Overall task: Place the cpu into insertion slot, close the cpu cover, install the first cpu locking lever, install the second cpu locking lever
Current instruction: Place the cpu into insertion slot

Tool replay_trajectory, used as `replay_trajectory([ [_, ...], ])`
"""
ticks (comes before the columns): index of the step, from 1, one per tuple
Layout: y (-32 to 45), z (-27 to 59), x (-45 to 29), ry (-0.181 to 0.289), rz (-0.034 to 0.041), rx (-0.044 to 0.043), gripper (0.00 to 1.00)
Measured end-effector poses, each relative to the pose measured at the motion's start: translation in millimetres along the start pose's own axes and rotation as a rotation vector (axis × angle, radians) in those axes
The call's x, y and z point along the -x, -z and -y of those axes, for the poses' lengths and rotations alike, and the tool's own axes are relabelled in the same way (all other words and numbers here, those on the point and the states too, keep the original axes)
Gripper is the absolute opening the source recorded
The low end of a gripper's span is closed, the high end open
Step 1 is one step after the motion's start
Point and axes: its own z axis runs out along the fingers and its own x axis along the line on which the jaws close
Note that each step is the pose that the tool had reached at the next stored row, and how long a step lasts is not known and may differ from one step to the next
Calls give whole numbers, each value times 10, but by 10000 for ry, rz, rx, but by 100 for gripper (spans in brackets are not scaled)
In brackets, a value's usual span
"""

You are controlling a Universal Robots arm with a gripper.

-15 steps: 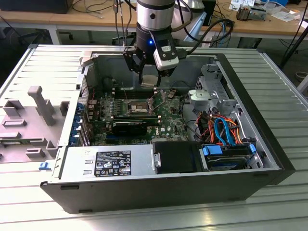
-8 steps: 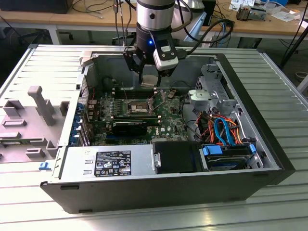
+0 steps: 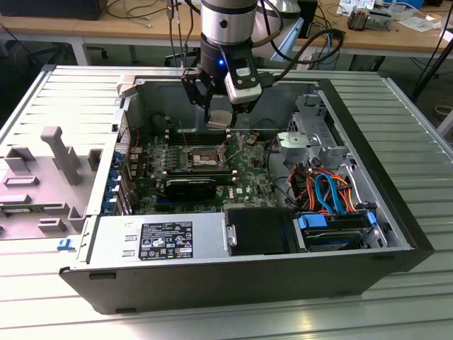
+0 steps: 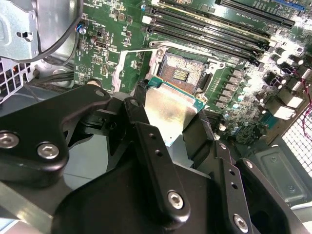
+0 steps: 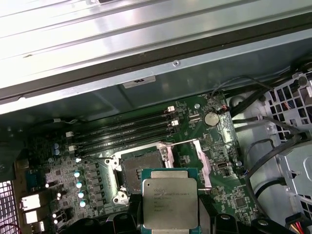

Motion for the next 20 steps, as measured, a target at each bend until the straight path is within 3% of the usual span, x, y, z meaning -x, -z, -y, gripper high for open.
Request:
replay_trajectory([
  [20,-1,0,0,-355,32,4,55],
])
